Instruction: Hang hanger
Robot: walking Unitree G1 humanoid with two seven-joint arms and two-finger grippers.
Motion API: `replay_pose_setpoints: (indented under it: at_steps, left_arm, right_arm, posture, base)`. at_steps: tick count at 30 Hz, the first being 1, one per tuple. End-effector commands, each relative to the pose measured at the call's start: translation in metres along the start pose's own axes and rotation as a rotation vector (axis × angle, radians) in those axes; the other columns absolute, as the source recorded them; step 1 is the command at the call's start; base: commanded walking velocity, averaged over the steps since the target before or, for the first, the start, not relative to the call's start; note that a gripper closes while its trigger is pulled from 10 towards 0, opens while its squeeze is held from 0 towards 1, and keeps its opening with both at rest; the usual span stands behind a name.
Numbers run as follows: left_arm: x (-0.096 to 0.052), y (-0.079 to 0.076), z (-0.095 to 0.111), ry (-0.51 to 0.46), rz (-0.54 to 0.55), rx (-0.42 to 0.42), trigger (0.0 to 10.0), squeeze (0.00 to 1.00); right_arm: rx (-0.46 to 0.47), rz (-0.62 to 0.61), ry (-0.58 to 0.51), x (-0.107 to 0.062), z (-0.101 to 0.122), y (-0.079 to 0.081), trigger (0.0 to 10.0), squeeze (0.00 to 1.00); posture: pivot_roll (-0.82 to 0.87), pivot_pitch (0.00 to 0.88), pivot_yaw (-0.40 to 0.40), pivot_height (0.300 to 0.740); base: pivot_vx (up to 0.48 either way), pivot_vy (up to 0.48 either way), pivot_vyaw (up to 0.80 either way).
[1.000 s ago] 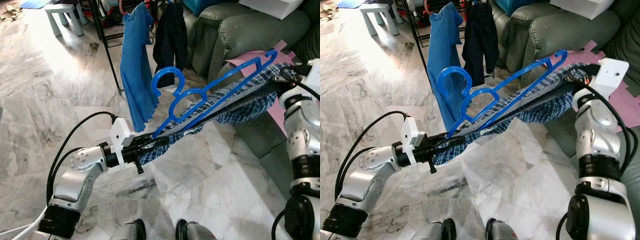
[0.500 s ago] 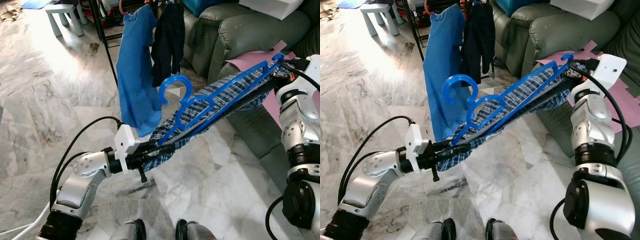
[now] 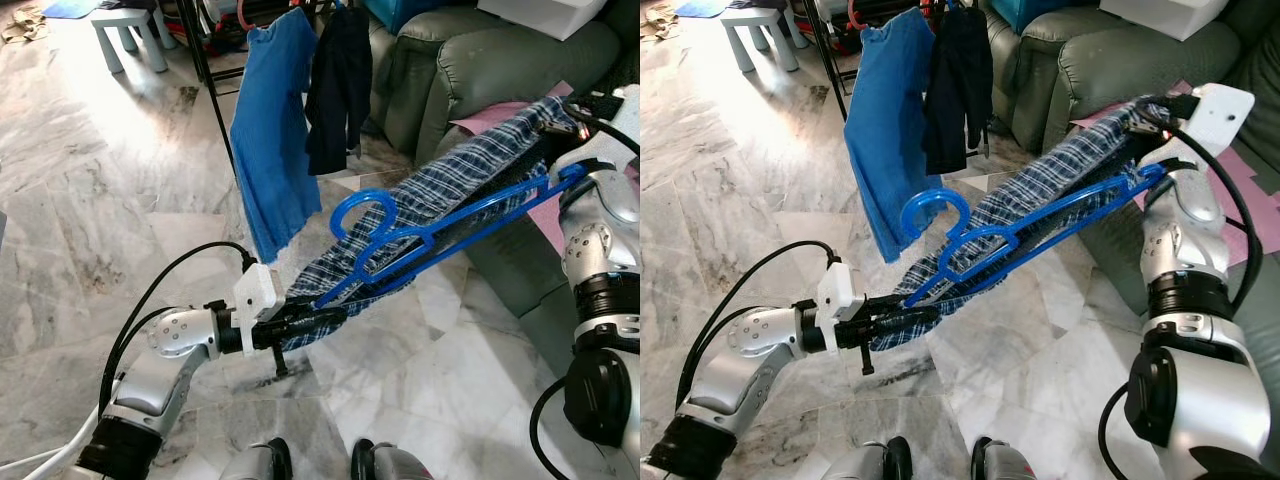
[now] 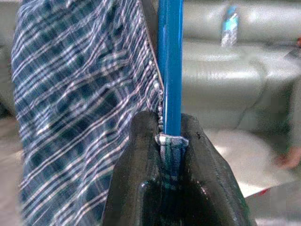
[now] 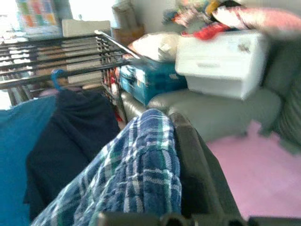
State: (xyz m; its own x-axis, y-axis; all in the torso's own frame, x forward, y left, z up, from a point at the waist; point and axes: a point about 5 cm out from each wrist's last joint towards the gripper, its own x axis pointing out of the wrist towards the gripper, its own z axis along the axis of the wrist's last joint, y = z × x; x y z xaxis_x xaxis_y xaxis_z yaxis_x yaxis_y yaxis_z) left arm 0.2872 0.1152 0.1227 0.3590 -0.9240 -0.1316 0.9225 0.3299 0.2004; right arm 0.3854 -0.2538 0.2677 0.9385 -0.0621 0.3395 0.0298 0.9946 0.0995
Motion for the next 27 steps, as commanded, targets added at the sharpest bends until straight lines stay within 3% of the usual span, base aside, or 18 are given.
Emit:
replay_pose_setpoints:
  at_steps: [1,3,7,13,17,21,27]
  left_arm:
    - [-0.007,-0.003,-0.022,0.126,0.021,-0.007,0.0,0.0]
    - [-0.007,0.006,-0.029,0.174,0.103,-0.01,0.0,0.0]
    - [-0.008,0.027,-0.026,0.106,0.307,-0.041,0.0,0.0]
    - [-0.011,0.037,-0.03,0.114,0.42,-0.025,0.0,0.0]
    - [-0.012,0.04,-0.032,0.116,0.448,-0.049,0.0,0.0]
    - [-0.018,0.046,-0.032,0.128,0.498,-0.013,0.0,0.0]
    - [-0.034,0.048,-0.026,0.032,0.48,-0.017,0.0,0.0]
  right_arm:
    - [-0.032,0.005,-0.075,-0.001,0.018,-0.004,0.0,0.0]
    - [-0.035,0.028,-0.076,-0.004,0.018,-0.002,0.0,0.0]
    - [-0.091,0.109,-0.048,-0.019,0.011,0.002,0.0,0.0]
    - [-0.094,0.099,-0.029,-0.027,0.009,-0.002,0.0,0.0]
    - [-0.097,0.094,-0.021,-0.029,0.007,-0.003,0.0,0.0]
    - [-0.103,0.102,-0.016,-0.031,0.007,0.0,0.0,0.0]
    - [-0.136,0.069,0.03,-0.04,-0.001,-0.014,0.0,0.0]
  posture:
    - [-0.06,0.203,-0.015,0.74]
    - [-0.06,0.203,-0.015,0.74]
    - [-0.07,0.201,-0.015,0.74]
    - [-0.07,0.199,-0.011,0.74]
    - [-0.07,0.198,-0.01,0.74]
    - [-0.07,0.197,-0.009,0.74]
    - [-0.07,0.195,-0.015,0.74]
  base:
    - [0.0,0.0,0.0]
    - [0.0,0.0,0.0]
    - [0.0,0.0,0.0]
    - [0.0,0.0,0.0]
    - [0.0,0.0,0.0]
    - [0.0,0.0,0.0]
    - [0.0,0.0,0.0]
